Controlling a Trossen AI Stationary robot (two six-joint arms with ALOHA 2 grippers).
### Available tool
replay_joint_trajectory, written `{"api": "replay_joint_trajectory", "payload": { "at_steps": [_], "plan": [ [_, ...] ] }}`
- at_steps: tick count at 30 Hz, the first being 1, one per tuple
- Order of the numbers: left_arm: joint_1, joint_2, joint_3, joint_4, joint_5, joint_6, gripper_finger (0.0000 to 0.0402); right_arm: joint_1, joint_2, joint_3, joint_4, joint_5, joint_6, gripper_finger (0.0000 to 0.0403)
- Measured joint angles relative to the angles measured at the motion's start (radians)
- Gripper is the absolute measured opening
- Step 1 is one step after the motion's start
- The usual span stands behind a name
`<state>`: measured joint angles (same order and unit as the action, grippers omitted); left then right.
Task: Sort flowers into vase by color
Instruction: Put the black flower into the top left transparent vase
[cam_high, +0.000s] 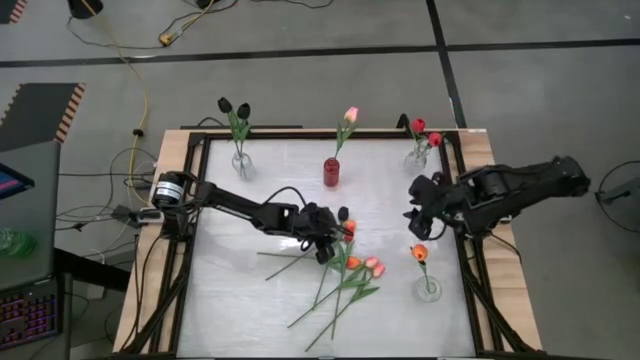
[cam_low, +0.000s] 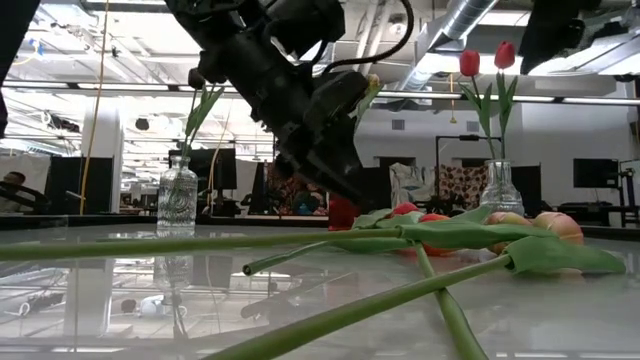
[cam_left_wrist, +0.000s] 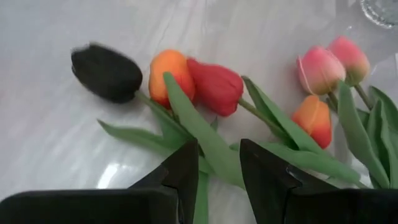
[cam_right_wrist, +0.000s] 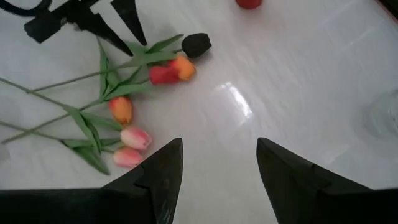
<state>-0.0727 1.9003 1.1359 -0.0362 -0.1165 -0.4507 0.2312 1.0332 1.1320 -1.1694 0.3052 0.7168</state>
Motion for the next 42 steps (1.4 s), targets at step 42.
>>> {"api": "replay_joint_trajectory", "payload": {
  "at_steps": [42],
  "plan": [
    [-0.074, 0.102, 0.001, 0.047, -0.026, -0.167, 0.0105, 0.010, 0.137, 0.000, 0.076, 0.014, -0.010, 0.0232]
  ]
}}
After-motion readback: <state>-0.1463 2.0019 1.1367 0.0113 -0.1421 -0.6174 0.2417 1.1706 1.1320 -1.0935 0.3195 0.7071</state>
